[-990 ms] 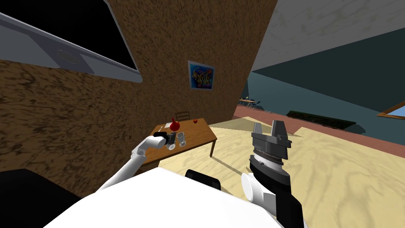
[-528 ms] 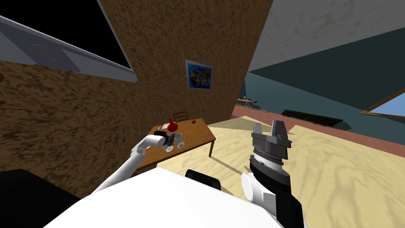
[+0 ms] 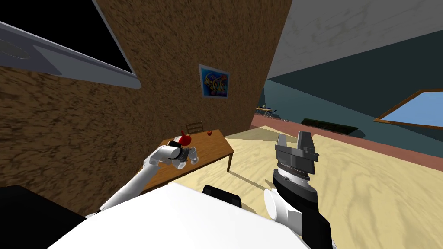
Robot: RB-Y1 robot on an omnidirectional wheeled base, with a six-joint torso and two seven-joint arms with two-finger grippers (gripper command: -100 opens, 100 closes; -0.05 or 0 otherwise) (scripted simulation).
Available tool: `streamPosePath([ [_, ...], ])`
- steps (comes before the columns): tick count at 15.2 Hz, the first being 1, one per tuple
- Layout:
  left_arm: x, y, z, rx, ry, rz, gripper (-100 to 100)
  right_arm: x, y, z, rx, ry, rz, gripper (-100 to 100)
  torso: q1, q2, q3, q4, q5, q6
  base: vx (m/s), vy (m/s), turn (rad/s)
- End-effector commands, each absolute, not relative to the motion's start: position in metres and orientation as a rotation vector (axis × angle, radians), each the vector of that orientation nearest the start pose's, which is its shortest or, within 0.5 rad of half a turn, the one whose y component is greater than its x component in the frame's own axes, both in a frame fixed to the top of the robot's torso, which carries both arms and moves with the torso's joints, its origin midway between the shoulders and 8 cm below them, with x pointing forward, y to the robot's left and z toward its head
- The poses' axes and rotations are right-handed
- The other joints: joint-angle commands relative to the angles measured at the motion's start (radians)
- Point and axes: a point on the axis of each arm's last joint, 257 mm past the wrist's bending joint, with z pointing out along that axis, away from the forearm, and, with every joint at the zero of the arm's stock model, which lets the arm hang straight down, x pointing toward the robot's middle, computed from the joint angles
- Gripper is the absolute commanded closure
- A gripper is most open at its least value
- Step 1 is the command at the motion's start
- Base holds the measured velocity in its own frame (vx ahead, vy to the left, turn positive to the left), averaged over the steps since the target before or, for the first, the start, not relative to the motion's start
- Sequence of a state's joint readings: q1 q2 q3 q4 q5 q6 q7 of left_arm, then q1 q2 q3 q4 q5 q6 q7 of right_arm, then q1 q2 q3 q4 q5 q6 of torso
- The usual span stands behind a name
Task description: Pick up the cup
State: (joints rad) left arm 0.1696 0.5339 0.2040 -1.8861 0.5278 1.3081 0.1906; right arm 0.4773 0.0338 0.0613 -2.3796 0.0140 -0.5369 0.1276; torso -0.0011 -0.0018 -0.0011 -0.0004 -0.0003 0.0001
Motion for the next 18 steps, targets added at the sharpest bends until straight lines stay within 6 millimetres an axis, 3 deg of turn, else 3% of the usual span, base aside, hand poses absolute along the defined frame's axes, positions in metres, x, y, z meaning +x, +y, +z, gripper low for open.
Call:
streamPosePath([
  [1, 0.347, 0.419, -0.358, -2.212, 1.701, -0.426, -100, 0.317, -0.256, 0.081, 0.514, 0.506, 1.271, 0, 0.000, 0.000, 0.000, 0.000, 0.000, 0.000, 0.025, -0.003, -0.046],
  [18, 0.288, 0.436, -0.363, -2.471, 1.761, -0.139, -100, 0.317, -0.256, 0.081, 0.514, 0.506, 1.271, 0, 0.001, 0.000, 0.000, 0.000, 0.000, 0.000, 0.033, -0.001, -0.070],
])
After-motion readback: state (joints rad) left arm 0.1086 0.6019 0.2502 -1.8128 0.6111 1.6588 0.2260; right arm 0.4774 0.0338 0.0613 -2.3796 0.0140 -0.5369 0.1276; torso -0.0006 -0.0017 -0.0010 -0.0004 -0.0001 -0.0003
